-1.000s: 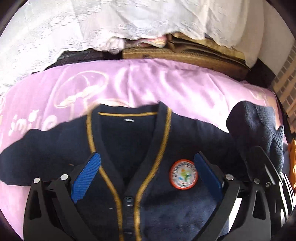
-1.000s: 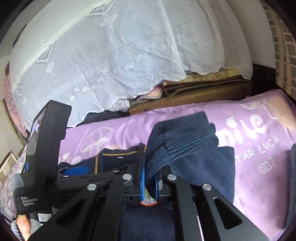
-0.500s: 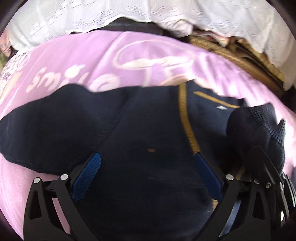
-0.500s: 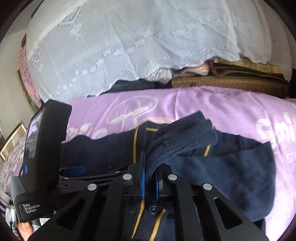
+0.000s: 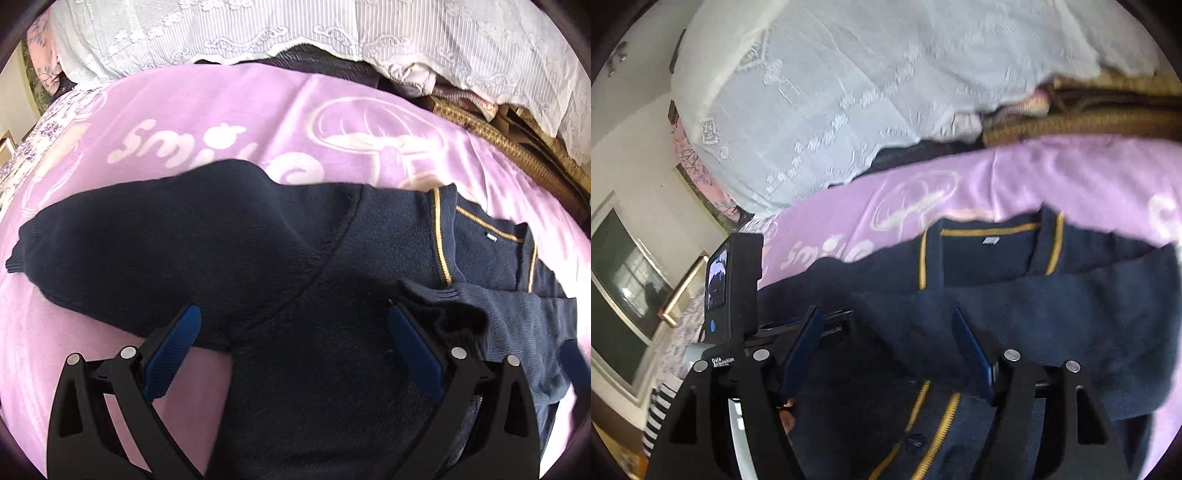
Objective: Fold small clothes
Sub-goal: 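Lay the sleeve flat on the cardigan front and open the right tool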
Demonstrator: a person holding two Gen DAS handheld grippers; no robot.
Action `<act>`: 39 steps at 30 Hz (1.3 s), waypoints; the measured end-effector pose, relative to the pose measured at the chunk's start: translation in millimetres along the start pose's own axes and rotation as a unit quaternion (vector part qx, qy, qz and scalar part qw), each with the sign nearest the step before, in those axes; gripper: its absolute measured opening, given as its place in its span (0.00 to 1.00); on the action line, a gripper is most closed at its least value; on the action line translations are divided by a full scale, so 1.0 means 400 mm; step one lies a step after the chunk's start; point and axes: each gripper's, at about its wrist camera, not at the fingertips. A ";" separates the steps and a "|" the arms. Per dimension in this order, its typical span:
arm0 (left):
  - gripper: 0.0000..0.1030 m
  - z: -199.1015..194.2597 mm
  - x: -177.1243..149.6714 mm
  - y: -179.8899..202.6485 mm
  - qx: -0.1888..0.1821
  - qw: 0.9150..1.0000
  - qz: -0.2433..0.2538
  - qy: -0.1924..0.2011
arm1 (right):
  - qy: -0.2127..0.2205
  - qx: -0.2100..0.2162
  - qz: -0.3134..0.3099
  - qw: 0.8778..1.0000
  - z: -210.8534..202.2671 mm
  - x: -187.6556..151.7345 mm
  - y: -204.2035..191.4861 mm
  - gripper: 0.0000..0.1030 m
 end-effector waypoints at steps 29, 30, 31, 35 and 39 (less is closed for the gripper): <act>0.96 0.016 -0.055 0.106 -0.040 0.998 0.045 0.005 | -0.001 -0.146 0.132 0.980 -0.093 -0.041 0.353 0.05; 0.96 0.026 -0.054 0.103 -0.036 0.998 0.045 0.000 | -0.013 -0.149 0.123 0.981 -0.091 -0.056 0.343 0.06; 0.96 0.041 -0.054 0.111 -0.028 0.998 0.052 -0.011 | -0.039 -0.153 0.125 0.980 -0.078 -0.082 0.343 0.05; 0.96 0.035 -0.060 0.144 0.011 0.996 0.089 0.008 | -0.050 -0.137 0.160 0.976 -0.076 -0.117 0.380 0.02; 0.96 0.006 -0.045 0.103 -0.012 0.998 0.057 -0.005 | -0.027 -0.157 0.127 0.979 -0.113 -0.107 0.318 0.08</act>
Point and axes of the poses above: each gripper's, at about its wrist camera, not at the fingertips, and z roughly the way its jaws point, y to its right, x to its top, and after that the axes turned 5 degrees about -z, right-handed
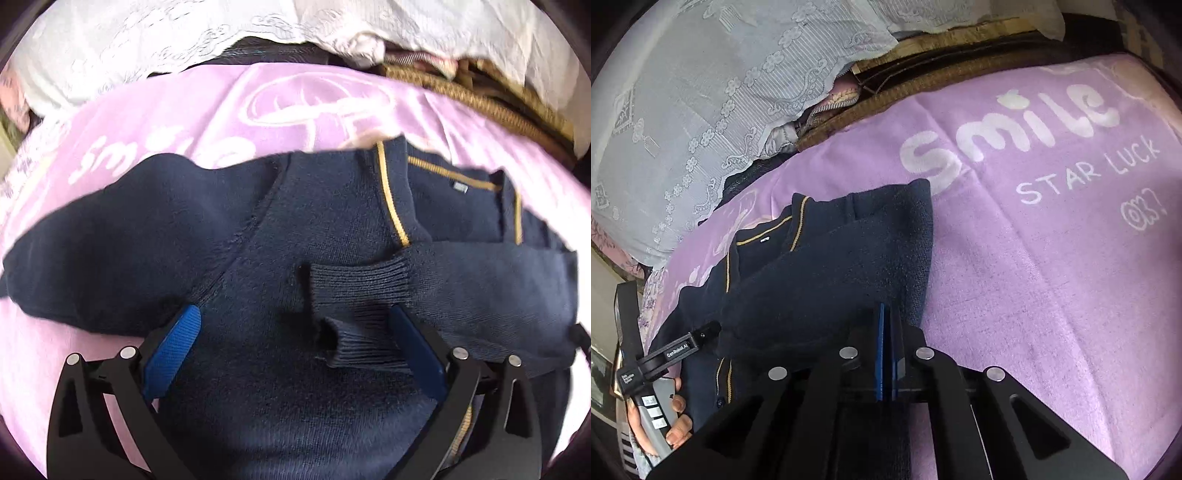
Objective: Fold small clothes
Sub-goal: 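Lay the sleeve flat on the cardigan front and open the right tool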
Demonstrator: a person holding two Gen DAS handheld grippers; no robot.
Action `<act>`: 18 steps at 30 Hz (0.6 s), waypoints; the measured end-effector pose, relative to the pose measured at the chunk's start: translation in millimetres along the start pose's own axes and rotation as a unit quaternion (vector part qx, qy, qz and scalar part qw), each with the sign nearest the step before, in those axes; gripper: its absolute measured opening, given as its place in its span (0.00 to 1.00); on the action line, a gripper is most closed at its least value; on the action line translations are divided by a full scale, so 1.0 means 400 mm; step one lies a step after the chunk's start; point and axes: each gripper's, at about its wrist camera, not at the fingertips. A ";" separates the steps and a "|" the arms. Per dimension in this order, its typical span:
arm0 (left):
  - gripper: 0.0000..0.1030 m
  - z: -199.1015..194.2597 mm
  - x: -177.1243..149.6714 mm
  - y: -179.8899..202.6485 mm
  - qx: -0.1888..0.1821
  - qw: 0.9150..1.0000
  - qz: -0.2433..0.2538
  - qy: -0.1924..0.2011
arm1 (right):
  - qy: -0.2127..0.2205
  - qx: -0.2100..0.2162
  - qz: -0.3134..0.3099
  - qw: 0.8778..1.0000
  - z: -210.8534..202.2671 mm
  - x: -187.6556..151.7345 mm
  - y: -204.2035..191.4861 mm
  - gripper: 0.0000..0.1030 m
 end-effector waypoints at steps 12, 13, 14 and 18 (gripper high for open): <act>0.96 0.006 -0.008 0.012 0.001 1.000 0.017 -0.011 | -0.019 -0.007 -0.114 0.993 0.005 -0.015 -0.168 0.21; 0.96 -0.002 -0.002 0.000 -0.007 1.000 0.007 -0.009 | -0.017 -0.003 -0.115 0.993 0.003 -0.004 -0.184 0.21; 0.96 -0.012 -0.001 -0.008 -0.011 1.000 -0.001 -0.006 | -0.019 0.004 -0.115 0.993 0.008 0.004 -0.198 0.21; 0.96 -0.058 0.001 -0.098 -0.012 0.999 -0.040 0.010 | -0.085 0.010 -0.111 0.990 0.105 -0.005 -0.204 0.39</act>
Point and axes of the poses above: each gripper's, at about its wrist camera, not at the fingertips, and z roughly the way its jaws point, y to its right, x to its top, and after that the axes turned 5 degrees about -z, right-handed
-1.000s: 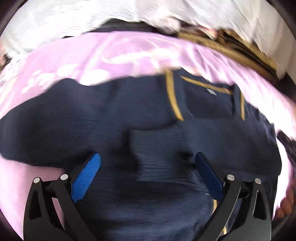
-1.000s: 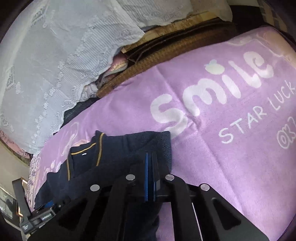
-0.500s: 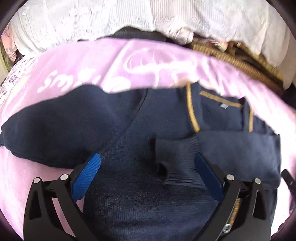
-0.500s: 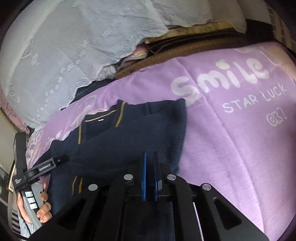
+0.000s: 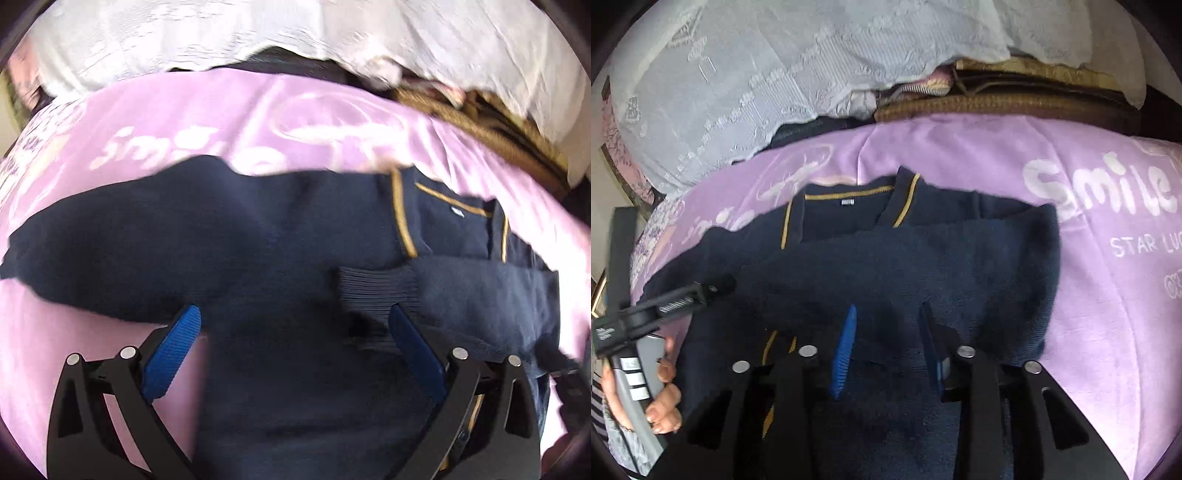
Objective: Fold small clothes
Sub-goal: 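Lay the sleeve flat on the cardigan front and open the right tool, then grasp the cuff of the other sleeve with the left tool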
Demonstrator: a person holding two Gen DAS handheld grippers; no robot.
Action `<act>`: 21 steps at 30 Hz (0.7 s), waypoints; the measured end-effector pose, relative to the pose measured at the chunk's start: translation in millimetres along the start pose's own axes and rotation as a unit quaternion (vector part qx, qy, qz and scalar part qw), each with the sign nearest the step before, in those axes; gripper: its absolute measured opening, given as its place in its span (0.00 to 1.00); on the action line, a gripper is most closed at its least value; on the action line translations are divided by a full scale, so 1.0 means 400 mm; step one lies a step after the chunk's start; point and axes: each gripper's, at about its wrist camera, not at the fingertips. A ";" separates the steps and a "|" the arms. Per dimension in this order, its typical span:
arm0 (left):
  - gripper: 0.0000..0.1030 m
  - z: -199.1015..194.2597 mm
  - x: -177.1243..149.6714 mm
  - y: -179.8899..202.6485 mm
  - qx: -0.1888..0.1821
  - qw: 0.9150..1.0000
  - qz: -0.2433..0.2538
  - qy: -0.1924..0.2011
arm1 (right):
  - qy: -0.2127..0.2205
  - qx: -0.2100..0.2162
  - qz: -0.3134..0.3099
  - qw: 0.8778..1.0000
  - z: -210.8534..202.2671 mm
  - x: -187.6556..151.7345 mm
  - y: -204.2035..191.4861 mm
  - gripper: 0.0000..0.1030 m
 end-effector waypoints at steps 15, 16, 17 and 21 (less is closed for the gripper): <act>0.96 -0.040 -0.018 -0.438 -0.009 0.974 -0.224 0.030 | 0.119 0.031 0.107 0.987 -0.137 -0.109 0.109 0.48; 0.96 -0.033 -0.014 -0.442 -0.007 0.973 -0.226 0.032 | 0.119 0.031 0.109 0.987 -0.133 -0.107 0.105 0.48; 0.96 -0.028 -0.010 -0.442 -0.005 0.973 -0.228 0.035 | 0.117 0.030 0.109 0.987 -0.129 -0.106 0.105 0.48; 0.96 -0.009 0.019 -0.493 -0.017 0.965 -0.259 0.049 | 0.107 0.031 0.109 0.988 -0.117 -0.109 0.103 0.49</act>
Point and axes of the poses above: each gripper's, at about its wrist camera, not at the fingertips, and z roughly the way its jaws point, y to its right, x to its top, and after that the axes turned 5 degrees about -z, right-handed
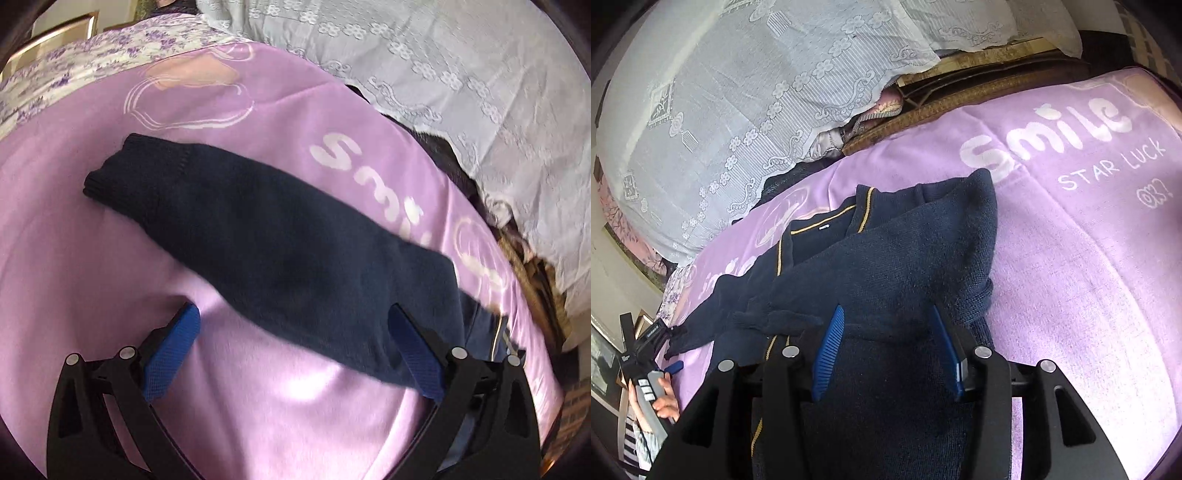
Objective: Fold small clothes
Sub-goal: 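Grasp the cuff of the other sleeve with the left tool, then fold the held sleeve across the cardigan front with the left tool and release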
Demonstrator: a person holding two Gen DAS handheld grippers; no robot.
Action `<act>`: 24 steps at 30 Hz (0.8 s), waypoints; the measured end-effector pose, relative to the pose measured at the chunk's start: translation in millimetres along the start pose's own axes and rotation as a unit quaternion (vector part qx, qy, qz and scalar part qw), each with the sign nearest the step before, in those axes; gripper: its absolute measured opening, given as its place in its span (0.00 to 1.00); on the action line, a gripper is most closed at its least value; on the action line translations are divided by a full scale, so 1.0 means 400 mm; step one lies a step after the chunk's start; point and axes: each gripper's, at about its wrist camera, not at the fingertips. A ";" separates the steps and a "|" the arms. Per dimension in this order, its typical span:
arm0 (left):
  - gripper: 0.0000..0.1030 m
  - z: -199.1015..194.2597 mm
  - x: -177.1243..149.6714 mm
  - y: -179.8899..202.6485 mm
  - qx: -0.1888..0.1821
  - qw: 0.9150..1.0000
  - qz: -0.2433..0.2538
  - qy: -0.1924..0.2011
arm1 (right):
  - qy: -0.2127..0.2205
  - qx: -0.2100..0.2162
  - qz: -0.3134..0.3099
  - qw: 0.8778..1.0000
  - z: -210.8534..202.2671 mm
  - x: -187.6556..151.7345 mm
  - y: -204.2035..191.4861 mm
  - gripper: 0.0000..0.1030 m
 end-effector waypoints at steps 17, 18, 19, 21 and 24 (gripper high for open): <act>0.25 -0.007 0.088 -0.138 -0.061 0.989 -0.131 0.006 | -0.005 0.008 -0.005 1.000 0.016 -0.004 -0.009 0.59; 0.19 -0.007 0.089 -0.137 -0.062 0.990 -0.128 0.005 | -0.004 0.009 -0.005 1.000 0.017 -0.004 -0.010 0.59; 0.18 -0.009 0.089 -0.133 -0.057 0.991 -0.123 0.005 | -0.005 0.010 -0.005 1.000 0.017 -0.003 -0.010 0.59; 0.16 -0.016 0.089 -0.122 -0.044 0.993 -0.107 0.010 | -0.005 0.012 -0.005 1.000 0.018 -0.002 -0.010 0.59; 0.13 -0.034 0.087 -0.086 -0.019 0.997 -0.069 0.025 | -0.005 0.015 -0.002 1.000 0.019 -0.001 -0.007 0.59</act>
Point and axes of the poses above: each gripper's, at about its wrist camera, not at the fingertips, and z roughly the way its jaws point, y to its right, x to its top, and after that the axes turned 5 degrees about -z, right-handed
